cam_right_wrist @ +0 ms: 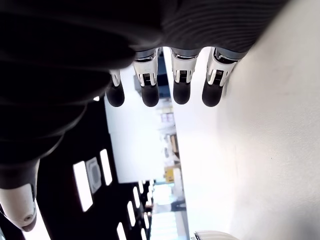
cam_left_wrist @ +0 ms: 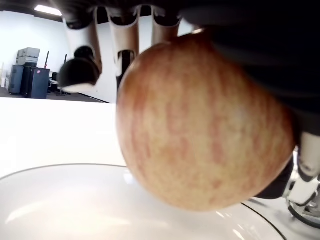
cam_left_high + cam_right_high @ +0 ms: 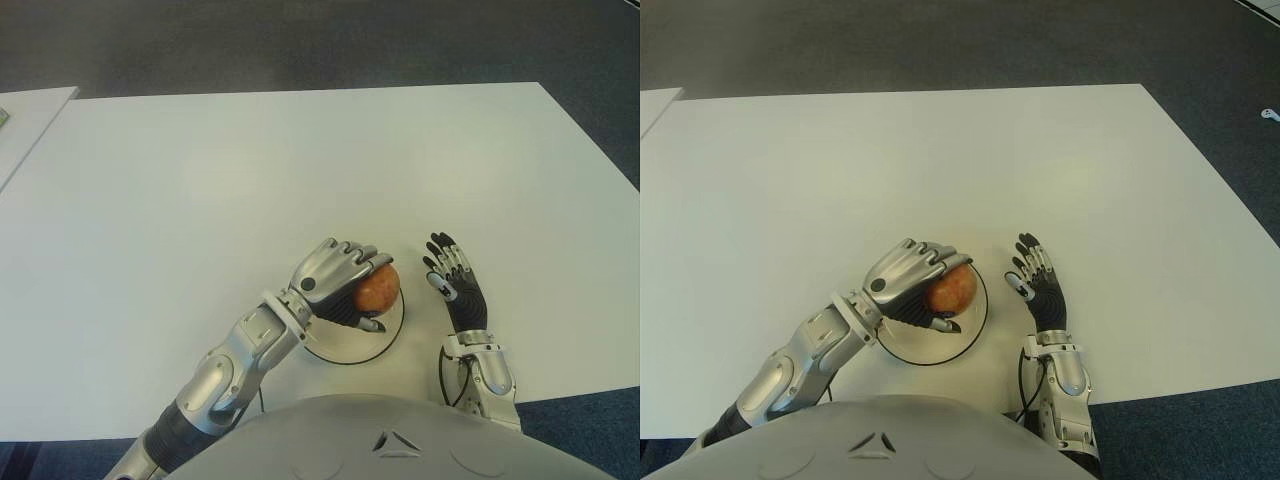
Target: Put the apples into the plate.
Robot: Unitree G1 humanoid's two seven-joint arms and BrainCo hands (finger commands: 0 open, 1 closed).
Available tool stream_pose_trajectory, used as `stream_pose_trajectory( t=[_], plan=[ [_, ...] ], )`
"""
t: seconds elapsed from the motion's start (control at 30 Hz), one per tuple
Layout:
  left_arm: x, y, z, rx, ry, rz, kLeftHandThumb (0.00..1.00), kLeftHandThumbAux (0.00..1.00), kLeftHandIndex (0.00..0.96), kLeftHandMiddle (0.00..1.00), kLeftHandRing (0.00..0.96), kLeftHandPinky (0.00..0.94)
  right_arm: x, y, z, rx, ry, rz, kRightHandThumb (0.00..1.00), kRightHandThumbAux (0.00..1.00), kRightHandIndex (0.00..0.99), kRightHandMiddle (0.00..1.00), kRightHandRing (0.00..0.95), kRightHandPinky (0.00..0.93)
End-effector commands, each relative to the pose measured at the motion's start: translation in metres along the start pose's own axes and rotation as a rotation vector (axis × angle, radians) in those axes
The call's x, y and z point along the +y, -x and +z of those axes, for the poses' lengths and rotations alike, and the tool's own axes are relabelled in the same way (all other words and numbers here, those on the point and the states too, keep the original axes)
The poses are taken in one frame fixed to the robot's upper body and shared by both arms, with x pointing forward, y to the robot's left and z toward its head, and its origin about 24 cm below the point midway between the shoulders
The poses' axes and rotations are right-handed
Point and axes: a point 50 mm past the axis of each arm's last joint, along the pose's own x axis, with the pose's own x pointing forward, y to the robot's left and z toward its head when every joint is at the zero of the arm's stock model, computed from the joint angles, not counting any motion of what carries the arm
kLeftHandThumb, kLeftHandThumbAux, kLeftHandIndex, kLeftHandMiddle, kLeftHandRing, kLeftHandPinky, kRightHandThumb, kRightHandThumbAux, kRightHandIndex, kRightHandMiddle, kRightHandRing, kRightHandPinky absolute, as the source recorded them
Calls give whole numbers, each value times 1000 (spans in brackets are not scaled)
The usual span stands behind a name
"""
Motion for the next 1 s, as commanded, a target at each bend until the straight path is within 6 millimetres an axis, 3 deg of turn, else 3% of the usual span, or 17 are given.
stream_pose_trajectory(
  t=[0.03, 0.57, 1.0],
  plan=[
    [-4, 4, 1, 6, -5, -49, 855, 664, 402, 544, 835, 847, -1, 8, -17, 116, -28, -19, 119, 584, 12, 0, 0, 0],
    [-15, 14, 3, 49, -52, -86, 854, 665, 400, 539, 832, 830, -4, 7, -16, 126, -26, 4, 102, 667, 0, 0, 0, 0],
    [-20, 17, 2, 86, -34, -86, 854, 665, 400, 537, 824, 824, -4, 7, -17, 125, -25, -8, 102, 666, 0, 0, 0, 0]
  ],
)
